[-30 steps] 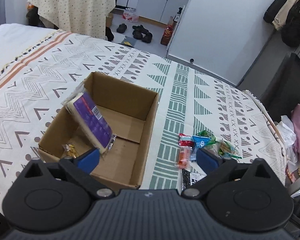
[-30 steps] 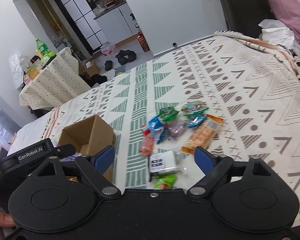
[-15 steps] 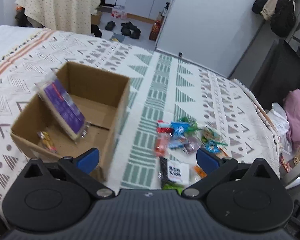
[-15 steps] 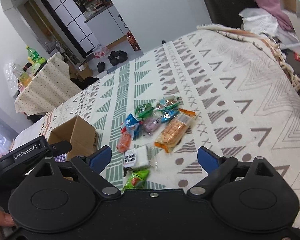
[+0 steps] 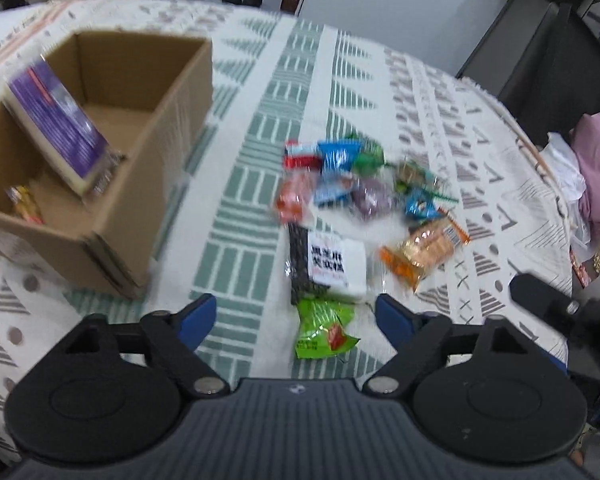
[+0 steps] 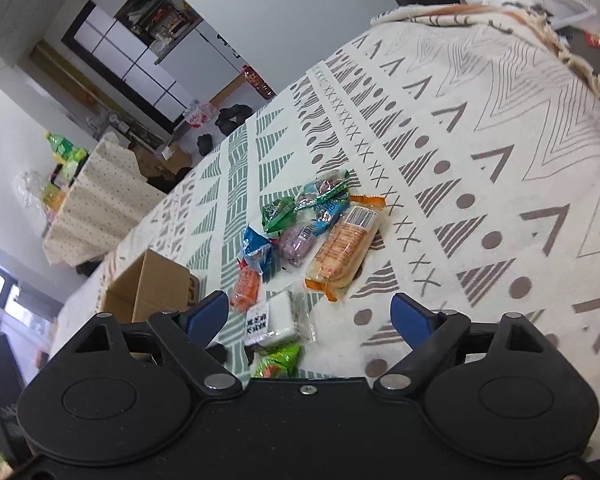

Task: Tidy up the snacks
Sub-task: 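Grasp the green packet with the left tool while the right tool grasps the orange biscuit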

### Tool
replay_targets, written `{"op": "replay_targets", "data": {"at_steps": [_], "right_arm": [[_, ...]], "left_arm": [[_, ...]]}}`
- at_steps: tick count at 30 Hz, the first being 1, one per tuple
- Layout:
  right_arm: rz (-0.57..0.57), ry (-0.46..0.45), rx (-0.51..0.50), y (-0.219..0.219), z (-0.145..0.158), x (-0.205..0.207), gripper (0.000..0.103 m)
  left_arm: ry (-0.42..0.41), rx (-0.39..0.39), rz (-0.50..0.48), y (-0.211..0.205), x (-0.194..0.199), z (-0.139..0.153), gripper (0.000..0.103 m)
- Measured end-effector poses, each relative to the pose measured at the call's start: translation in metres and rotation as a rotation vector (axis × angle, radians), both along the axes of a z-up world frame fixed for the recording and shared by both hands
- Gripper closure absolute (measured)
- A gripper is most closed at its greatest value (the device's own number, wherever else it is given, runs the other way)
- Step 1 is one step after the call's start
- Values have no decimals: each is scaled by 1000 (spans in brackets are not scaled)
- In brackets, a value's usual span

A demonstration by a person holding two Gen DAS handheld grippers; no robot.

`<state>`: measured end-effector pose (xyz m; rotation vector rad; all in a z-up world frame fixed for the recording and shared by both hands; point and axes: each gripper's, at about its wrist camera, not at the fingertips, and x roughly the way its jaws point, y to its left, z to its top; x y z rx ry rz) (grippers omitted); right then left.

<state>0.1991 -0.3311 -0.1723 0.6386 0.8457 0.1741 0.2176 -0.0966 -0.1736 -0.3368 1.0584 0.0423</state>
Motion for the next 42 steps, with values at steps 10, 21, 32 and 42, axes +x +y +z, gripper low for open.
{"op": "replay_targets", "data": {"at_steps": [10, 21, 32, 42], "right_arm": [[-52, 60, 103, -11, -39, 28, 22], [-44, 103, 125, -7, -74, 61, 29], [-39, 63, 83, 2, -79, 84, 32], [-49, 82, 4, 0, -78, 85, 66]], "left_arm": [[92, -57, 33, -10, 15, -34, 47], [136, -171, 66, 0, 24, -47, 76], [157, -198, 83, 9, 24, -42, 76], [129, -197, 100, 19, 18, -30, 76]]}}
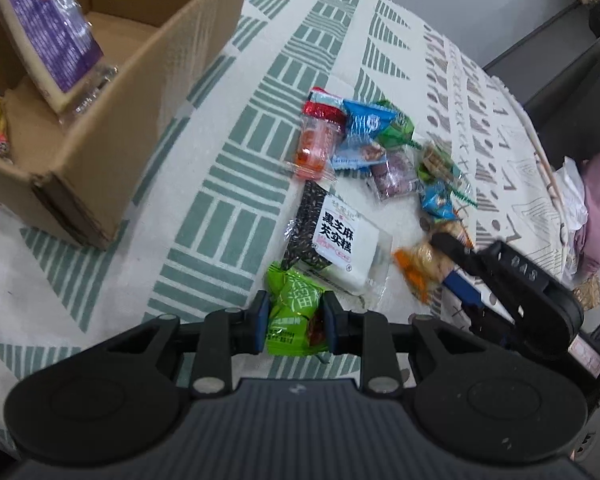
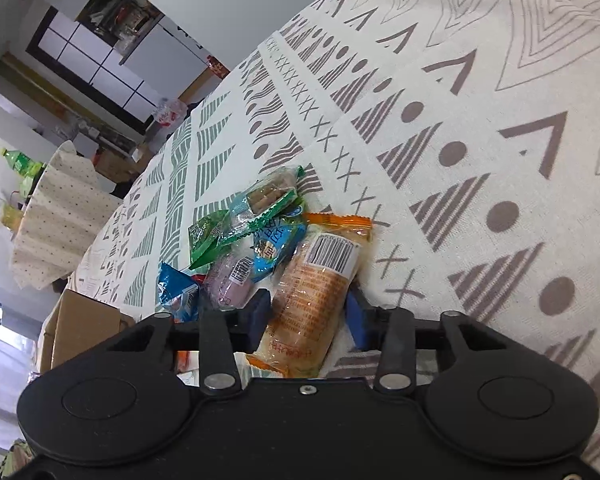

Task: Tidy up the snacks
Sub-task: 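Grasp the green packet with the left tool while the right tool grasps the orange biscuit, then carry both snacks over the box and open both tools to release them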

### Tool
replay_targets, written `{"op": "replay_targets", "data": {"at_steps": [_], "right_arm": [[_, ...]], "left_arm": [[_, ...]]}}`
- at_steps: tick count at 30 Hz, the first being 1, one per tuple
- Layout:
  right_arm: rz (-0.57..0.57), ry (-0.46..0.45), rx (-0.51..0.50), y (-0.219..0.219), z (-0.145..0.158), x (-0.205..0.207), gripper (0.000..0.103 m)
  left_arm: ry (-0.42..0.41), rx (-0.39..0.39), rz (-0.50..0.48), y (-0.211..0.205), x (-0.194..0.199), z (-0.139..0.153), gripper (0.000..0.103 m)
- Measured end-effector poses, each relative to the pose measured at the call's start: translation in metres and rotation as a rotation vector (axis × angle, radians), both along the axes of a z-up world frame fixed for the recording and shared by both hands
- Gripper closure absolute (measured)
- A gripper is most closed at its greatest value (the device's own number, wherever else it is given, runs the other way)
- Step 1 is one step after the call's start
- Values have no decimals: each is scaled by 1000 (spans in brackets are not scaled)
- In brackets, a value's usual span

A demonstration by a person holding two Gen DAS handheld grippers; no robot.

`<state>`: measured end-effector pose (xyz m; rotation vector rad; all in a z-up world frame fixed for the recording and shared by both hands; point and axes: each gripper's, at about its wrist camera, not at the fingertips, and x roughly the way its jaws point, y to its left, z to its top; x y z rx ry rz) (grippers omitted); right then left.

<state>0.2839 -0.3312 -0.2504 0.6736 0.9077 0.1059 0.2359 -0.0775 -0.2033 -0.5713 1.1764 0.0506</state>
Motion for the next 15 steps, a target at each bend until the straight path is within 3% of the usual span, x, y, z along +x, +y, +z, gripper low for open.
{"op": "replay_targets", "data": {"at_steps": [5, 15], "right_arm": [[-21, 17, 18, -6, 13, -18, 68], [-12, -77, 64, 2, 65, -59, 68]], "left_arm": [[-42, -4, 11, 8, -8, 13, 76], [-154, -38, 9, 20, -25, 50, 76]]}}
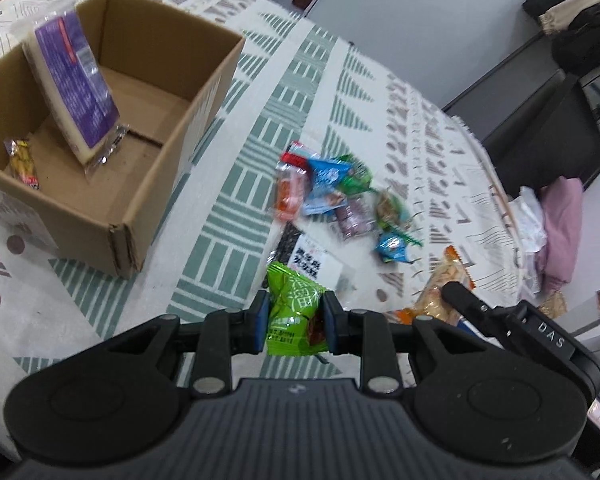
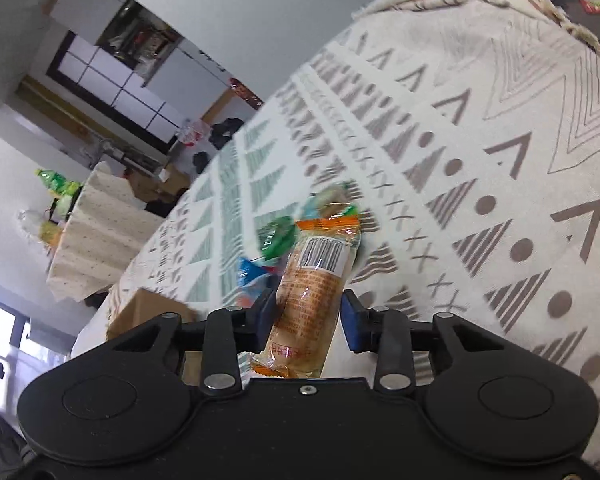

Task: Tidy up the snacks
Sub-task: 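Carry both snacks over the box and open both tools to release them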

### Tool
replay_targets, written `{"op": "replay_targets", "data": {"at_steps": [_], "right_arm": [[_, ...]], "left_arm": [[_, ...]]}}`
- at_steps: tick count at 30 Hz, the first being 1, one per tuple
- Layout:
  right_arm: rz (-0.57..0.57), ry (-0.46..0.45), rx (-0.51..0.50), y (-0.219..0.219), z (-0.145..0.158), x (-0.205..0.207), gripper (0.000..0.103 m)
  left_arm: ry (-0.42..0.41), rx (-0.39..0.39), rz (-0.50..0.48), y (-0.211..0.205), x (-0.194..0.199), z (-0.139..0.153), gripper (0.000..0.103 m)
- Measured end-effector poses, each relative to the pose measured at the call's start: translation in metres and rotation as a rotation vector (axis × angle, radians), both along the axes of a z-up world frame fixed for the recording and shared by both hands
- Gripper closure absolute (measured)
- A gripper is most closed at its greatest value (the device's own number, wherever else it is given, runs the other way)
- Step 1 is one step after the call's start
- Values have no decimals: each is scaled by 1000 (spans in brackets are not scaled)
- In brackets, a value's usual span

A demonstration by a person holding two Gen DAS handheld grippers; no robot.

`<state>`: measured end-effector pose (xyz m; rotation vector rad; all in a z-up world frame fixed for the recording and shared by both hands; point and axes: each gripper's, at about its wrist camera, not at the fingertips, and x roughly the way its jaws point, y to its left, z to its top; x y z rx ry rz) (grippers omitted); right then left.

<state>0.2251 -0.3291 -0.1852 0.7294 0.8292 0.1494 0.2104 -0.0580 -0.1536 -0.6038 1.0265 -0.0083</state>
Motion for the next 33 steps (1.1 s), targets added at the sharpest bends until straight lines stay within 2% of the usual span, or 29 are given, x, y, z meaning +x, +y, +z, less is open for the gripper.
{"op": "replay_targets", "data": {"at_steps": [6, 15, 26, 33], "right_arm": [[36, -42, -3, 22, 29, -7, 69], [110, -100, -23, 65, 62, -6, 70], [186, -149, -23, 121, 77, -4, 70], [213, -148, -33, 153, 76, 1, 70]], "left_arm": [[-76, -4, 23, 17, -4, 21, 76], [-116, -54, 112, 62, -7, 35, 76], [-118, -159, 235, 116, -16, 39, 76], [-114, -187, 318, 149, -21, 38, 76]]}}
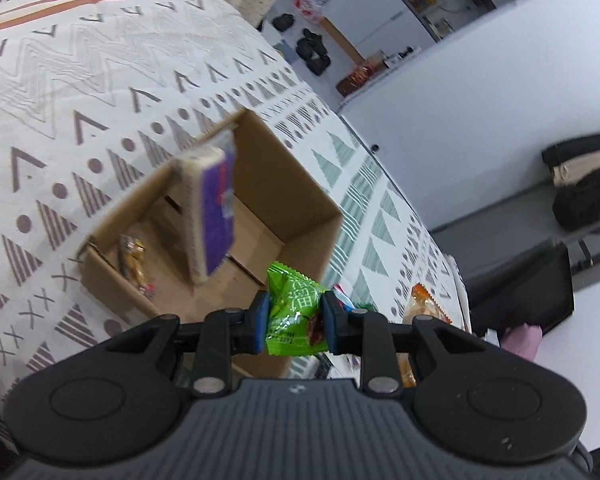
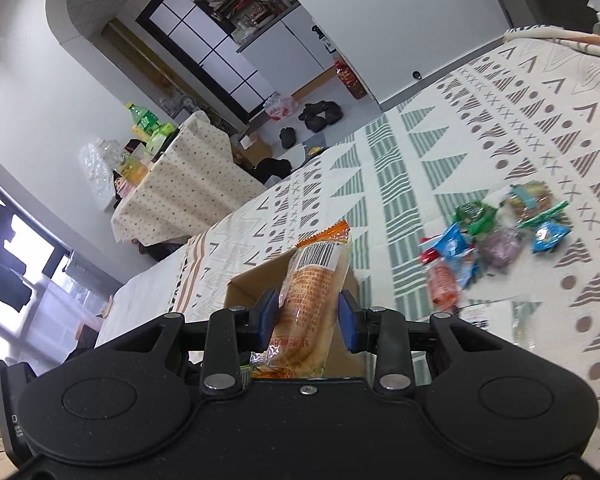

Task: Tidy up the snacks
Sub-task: 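Carry both snacks over the box and open both tools to release them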

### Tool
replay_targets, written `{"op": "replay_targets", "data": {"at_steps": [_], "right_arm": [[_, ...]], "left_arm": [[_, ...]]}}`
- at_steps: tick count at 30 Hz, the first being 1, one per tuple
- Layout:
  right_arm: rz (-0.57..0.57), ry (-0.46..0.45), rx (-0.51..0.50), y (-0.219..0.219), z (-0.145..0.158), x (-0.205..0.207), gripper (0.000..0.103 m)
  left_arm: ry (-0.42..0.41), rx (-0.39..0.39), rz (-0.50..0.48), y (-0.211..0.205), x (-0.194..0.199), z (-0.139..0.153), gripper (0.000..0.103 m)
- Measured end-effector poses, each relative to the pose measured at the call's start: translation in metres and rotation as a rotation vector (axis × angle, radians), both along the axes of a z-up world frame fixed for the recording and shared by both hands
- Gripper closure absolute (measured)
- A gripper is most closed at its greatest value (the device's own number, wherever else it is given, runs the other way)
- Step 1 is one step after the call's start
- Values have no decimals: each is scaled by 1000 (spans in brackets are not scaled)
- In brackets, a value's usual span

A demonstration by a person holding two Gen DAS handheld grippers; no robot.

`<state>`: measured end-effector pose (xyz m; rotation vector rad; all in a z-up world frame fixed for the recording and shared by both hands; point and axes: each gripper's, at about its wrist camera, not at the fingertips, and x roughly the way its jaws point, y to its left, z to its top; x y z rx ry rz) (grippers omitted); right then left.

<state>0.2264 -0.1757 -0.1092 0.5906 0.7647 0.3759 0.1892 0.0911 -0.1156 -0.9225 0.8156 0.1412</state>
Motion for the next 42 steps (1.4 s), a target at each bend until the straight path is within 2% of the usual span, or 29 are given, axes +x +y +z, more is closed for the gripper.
{"op": "replay_targets", "data": {"at_steps": [9, 12, 15, 19, 22, 24, 27, 31, 35, 42], "right_arm": [[81, -17, -43, 45, -1, 13, 71], [96, -14, -43, 53, -3, 15, 71], [94, 0, -42, 57, -6, 18, 71], [100, 4, -72, 65, -7, 21, 67], [102, 10, -88, 64, -7, 22, 64], [96, 6, -85, 59, -6, 21, 54], [70, -1, -89, 44, -4, 17, 51], [23, 8, -93, 17, -8, 10, 45], [-25, 18, -99, -10, -14, 2, 38], [-79, 36, -108, -51, -20, -8, 28]], "left_arm": [[62, -14, 93, 33, 2, -16, 76], [86, 14, 128, 35, 1, -17, 75], [109, 50, 145, 36, 1, -17, 70], [126, 37, 150, 36, 1, -18, 52], [122, 72, 163, 35, 0, -15, 42], [120, 93, 162, 31, 1, -12, 37], [118, 118, 136, 23, 4, -10, 27], [117, 195, 90, 4, 9, -4, 18], [121, 228, 37, -13, 14, -3, 14], [123, 308, 9, -42, 16, -1, 11]]}}
